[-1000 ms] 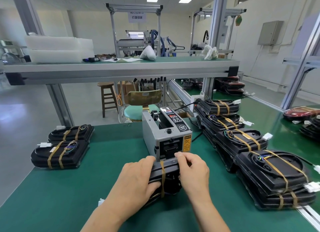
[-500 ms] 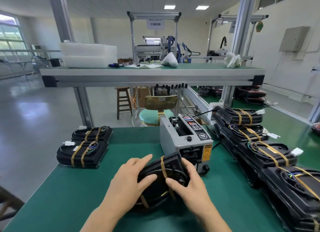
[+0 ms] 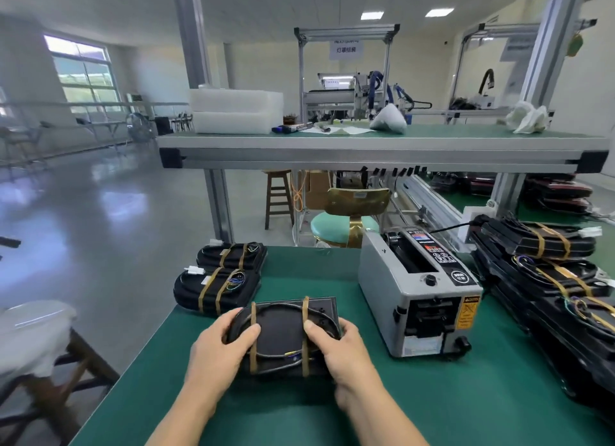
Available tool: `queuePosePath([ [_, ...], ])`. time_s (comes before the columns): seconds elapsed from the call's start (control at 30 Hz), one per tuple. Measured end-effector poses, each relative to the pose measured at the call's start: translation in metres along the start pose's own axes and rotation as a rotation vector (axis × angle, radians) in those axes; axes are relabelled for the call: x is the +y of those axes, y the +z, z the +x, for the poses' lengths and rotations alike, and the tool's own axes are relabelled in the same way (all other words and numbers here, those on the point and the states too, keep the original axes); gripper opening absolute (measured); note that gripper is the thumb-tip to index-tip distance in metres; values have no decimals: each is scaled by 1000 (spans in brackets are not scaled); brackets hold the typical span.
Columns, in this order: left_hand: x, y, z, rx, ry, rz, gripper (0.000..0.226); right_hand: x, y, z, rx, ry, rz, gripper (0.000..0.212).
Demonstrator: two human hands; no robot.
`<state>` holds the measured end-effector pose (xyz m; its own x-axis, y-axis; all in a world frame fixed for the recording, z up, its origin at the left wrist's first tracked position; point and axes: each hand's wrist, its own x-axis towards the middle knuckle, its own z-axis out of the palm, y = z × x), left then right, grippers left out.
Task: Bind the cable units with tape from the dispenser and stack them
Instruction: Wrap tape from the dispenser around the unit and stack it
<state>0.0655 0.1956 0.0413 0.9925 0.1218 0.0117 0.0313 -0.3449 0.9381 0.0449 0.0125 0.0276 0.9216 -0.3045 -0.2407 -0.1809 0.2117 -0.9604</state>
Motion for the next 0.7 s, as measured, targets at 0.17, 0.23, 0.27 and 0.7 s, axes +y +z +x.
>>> queuePosePath([
  [0.17, -6, -29, 28, 163, -24, 305, 43, 5, 44, -4, -103, 81, -58, 77],
  [0.23, -15, -41, 42, 206, -50, 440, 31, 10, 58, -6, -161, 71, -145, 50],
  [0.27, -20, -48, 50, 216, -61, 491, 30, 12, 64, -6, -179, 60, -198, 40],
  [0.7, -53, -86, 108, 281, -136, 595, 31, 27, 119, 5, -262, -4, -615, 52],
])
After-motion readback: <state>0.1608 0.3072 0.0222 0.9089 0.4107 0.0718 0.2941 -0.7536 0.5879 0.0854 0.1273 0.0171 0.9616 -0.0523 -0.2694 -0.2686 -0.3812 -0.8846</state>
